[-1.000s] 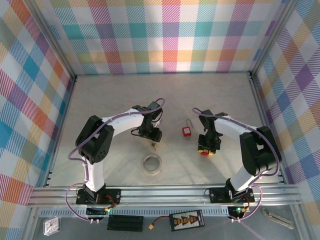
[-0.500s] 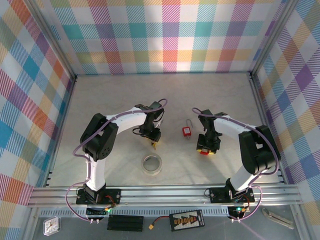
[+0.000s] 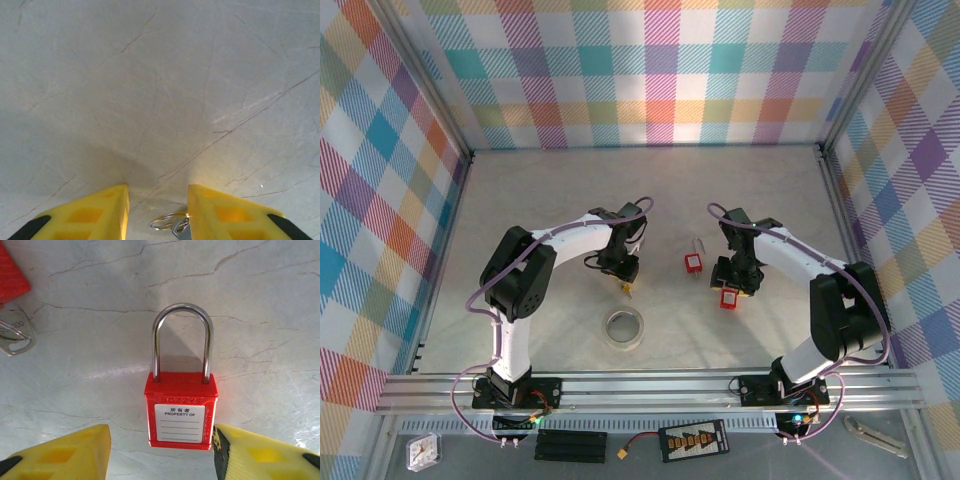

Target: Unlock with the key

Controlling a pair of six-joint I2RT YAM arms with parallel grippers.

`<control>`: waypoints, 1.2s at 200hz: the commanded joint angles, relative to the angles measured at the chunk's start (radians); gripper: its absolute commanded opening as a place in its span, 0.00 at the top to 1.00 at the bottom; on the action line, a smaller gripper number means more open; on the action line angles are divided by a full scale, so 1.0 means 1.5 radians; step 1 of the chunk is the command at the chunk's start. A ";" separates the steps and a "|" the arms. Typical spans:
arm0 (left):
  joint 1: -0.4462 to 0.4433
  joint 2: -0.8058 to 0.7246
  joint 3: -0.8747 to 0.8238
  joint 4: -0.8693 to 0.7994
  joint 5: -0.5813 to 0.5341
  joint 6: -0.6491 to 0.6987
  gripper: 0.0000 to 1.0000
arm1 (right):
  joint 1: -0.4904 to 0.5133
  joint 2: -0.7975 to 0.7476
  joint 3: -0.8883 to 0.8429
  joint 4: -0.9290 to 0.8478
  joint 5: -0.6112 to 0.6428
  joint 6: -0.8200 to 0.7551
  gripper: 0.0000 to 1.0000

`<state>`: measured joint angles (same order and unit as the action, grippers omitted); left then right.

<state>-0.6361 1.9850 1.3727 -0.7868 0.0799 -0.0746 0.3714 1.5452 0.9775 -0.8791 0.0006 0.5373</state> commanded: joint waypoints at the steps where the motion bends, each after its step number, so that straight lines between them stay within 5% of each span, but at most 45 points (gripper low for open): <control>1: -0.014 0.007 -0.038 -0.047 0.048 -0.004 0.67 | -0.004 -0.019 0.011 -0.020 0.008 -0.004 0.44; 99: -0.005 -0.062 -0.055 -0.049 0.062 -0.056 0.54 | -0.004 -0.035 0.012 -0.017 0.003 -0.007 0.43; 240: 0.003 0.008 0.018 -0.043 0.016 -0.047 0.62 | -0.004 -0.059 -0.005 -0.009 -0.001 -0.008 0.45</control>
<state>-0.6422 1.9743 1.3621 -0.8696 0.1349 -0.1452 0.3714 1.4837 0.9779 -0.8833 0.0002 0.5343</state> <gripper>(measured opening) 0.387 0.552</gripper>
